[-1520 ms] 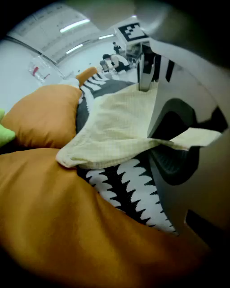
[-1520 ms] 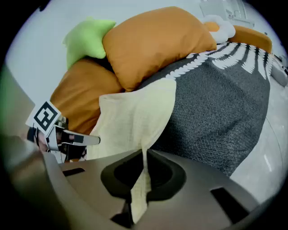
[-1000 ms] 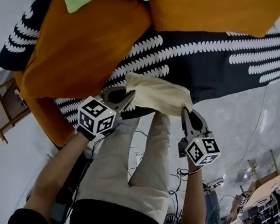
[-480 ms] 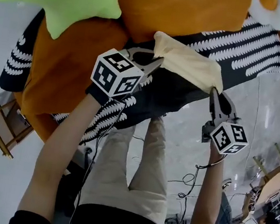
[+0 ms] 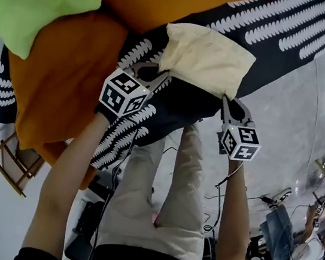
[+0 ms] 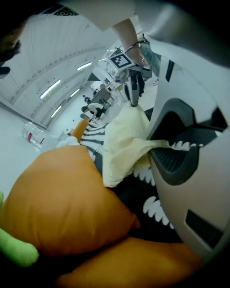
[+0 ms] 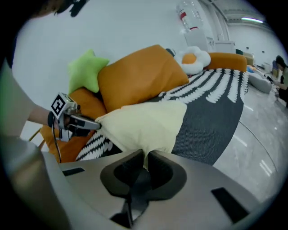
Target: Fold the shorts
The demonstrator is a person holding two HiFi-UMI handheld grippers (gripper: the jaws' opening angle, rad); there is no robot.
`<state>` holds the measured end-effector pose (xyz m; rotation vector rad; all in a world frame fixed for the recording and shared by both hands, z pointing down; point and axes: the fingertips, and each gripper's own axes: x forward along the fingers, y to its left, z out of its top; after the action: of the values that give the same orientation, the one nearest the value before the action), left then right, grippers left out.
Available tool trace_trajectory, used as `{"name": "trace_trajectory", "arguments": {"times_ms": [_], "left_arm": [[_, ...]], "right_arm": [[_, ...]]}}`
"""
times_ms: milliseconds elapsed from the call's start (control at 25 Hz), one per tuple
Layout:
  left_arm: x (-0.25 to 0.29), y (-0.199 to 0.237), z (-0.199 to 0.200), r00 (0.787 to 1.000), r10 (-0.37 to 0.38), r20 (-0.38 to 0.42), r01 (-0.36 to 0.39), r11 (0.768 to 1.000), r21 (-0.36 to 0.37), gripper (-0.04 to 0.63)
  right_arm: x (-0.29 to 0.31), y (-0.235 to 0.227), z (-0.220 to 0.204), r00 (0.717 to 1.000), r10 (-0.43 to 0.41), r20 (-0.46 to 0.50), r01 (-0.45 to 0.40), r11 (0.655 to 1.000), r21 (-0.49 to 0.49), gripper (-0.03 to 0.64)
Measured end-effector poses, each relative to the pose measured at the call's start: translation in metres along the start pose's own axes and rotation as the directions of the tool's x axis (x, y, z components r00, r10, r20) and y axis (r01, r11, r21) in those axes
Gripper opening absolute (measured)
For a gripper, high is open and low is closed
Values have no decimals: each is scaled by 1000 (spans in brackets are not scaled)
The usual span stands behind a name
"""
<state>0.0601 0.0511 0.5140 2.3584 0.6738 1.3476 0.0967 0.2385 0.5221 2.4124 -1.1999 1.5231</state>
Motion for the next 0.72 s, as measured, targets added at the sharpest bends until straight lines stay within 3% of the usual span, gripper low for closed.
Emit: {"name": "trace_trajectory", "arguments": {"times_ms": [120, 200, 360, 400, 440, 480, 520, 560, 600, 680, 720], "left_arm": [[1, -2, -53, 997, 9, -82, -8, 1000, 18, 35], [-10, -5, -73, 996, -8, -94, 9, 1000, 8, 35], [-20, -14, -75, 995, -8, -100, 8, 1000, -8, 34], [-19, -13, -82, 990, -3, -142, 1, 1000, -14, 56], [-20, -10, -94, 978, -10, -210, 5, 1000, -27, 111], [-24, -8, -110, 956, -32, -291, 22, 999, -39, 165], [-34, -6, -124, 930, -56, -364, 48, 998, -33, 207], [-48, -2, -132, 910, -64, -411, 72, 997, 4, 219], [-61, 2, -131, 904, -52, -424, 89, 994, 68, 218], [-77, 11, -103, 929, -7, -369, 100, 967, 232, 218], [-76, 13, -83, 945, 11, -327, 99, 943, 317, 223]], "right_arm": [[1, 15, -43, 994, -18, -109, 8, 996, -91, 43], [-3, 28, -57, 992, 3, -128, -13, 997, -75, 44], [-12, 29, -76, 987, 1, -158, -4, 1000, -17, 70], [-9, 27, -86, 981, -7, -193, 7, 1000, -1, 116], [-6, 27, -97, 971, -7, -240, 10, 1000, 13, 210], [-5, 31, -107, 957, 3, -289, 1, 1000, 14, 277], [-8, 36, -112, 944, 15, -328, -19, 1000, -11, 303], [-14, 41, -109, 937, 21, -349, -47, 997, -67, 304], [-24, 43, -100, 938, 18, -347, -73, 986, -147, 303], [-37, 38, -71, 954, 1, -298, -103, 939, -327, 298], [-37, 33, -57, 963, -2, -271, -113, 907, -407, 299]]}}
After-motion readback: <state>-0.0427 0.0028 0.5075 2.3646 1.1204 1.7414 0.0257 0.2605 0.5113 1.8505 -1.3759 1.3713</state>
